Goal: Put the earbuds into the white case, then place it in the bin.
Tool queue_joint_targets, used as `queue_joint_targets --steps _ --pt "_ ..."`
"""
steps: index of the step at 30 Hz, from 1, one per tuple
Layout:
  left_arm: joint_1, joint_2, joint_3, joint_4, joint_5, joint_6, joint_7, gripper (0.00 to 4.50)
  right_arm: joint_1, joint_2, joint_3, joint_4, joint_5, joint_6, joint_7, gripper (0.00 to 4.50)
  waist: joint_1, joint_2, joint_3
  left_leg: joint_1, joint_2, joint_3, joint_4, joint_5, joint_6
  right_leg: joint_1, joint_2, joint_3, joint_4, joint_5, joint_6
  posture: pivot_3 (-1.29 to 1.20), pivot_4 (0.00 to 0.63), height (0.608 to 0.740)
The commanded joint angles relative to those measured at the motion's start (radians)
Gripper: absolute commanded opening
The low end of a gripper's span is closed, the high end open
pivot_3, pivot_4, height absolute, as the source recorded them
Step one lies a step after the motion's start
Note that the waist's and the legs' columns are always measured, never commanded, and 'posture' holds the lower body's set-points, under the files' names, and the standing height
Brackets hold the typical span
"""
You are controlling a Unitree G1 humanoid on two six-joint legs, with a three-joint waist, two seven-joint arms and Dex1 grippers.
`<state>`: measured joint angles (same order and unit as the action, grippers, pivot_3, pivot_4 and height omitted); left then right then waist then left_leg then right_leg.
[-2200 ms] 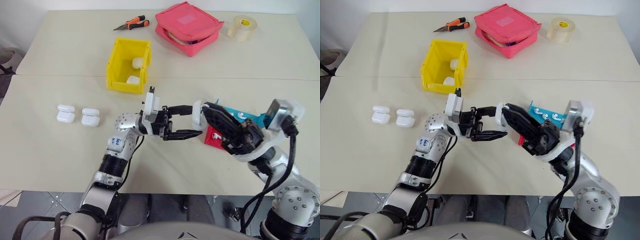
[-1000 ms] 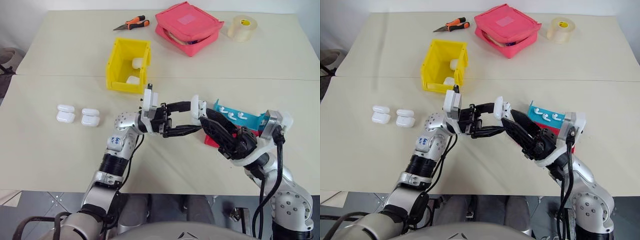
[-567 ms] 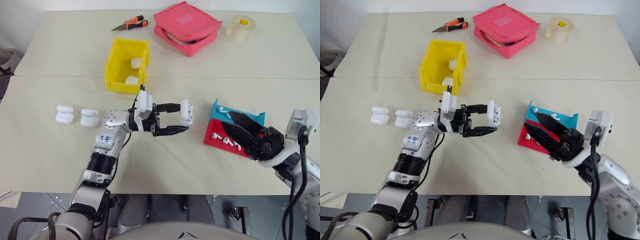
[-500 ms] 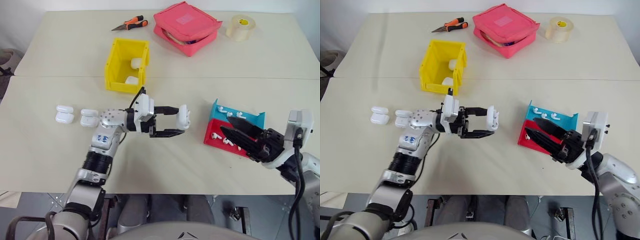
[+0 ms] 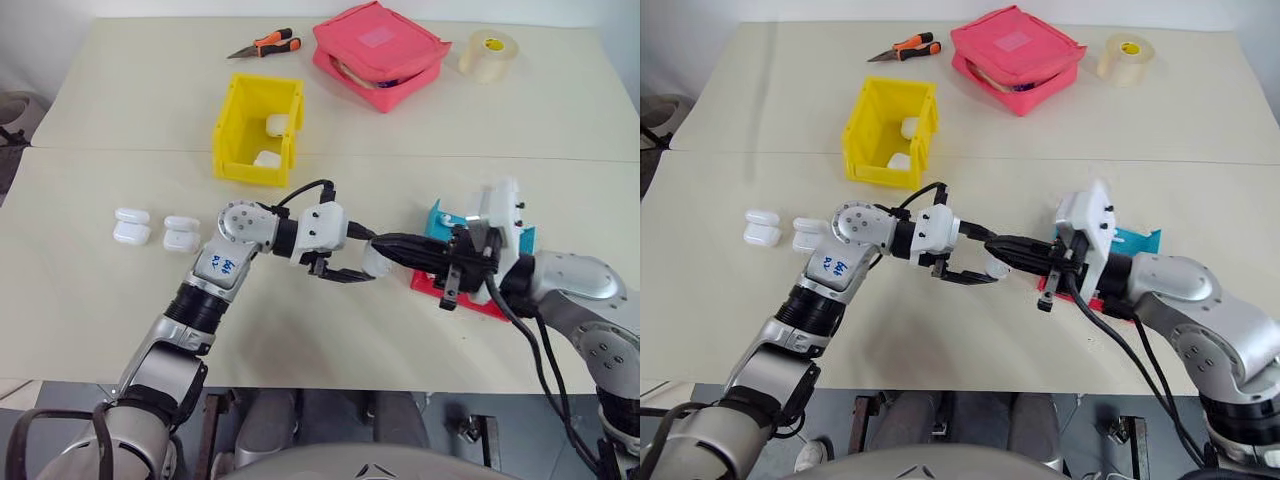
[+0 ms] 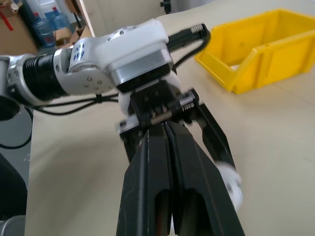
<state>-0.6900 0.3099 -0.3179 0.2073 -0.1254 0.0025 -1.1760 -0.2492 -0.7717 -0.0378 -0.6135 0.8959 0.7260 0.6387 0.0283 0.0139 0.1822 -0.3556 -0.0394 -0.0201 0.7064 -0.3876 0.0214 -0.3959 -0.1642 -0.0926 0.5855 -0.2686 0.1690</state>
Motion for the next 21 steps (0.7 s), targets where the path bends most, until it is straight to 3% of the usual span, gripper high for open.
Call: queue_joint_targets --steps 1,8,14,21 --pt "0.012 -0.007 0.002 -0.049 -0.015 -0.002 0.011 2.76 0.003 -0.006 0.008 0.022 -0.051 0.003 0.004 0.06 -0.001 0.000 0.000 0.000 0.000 0.000 0.000 0.000 0.000 0.000 0.000 0.000 0.000 0.000 0.000 0.00 0.150 0.740" --pt "0.032 0.006 0.045 -0.060 -0.044 -0.008 0.026 2.76 0.215 -0.034 -0.124 0.038 -0.109 -0.095 0.114 0.06 0.001 0.000 0.000 0.000 0.000 0.001 0.000 0.000 0.000 0.000 0.000 0.000 0.000 0.000 0.000 0.00 0.150 0.740" --pt "0.103 0.013 0.115 -0.121 -0.160 0.056 0.016 2.76 0.354 0.087 -0.296 0.029 -0.107 -0.290 0.145 0.06 -0.005 0.000 0.000 0.001 0.001 0.001 0.000 0.000 0.000 0.000 0.000 0.000 0.001 0.000 0.000 0.00 0.150 0.740" --pt "0.260 0.051 0.281 -0.199 -0.279 0.117 0.107 2.76 0.468 0.116 -0.390 -0.034 -0.128 -0.404 0.201 2.25 -0.005 0.000 0.000 0.002 0.001 0.001 0.000 0.000 0.000 0.000 0.000 0.002 0.002 0.000 0.000 0.00 0.150 0.740"
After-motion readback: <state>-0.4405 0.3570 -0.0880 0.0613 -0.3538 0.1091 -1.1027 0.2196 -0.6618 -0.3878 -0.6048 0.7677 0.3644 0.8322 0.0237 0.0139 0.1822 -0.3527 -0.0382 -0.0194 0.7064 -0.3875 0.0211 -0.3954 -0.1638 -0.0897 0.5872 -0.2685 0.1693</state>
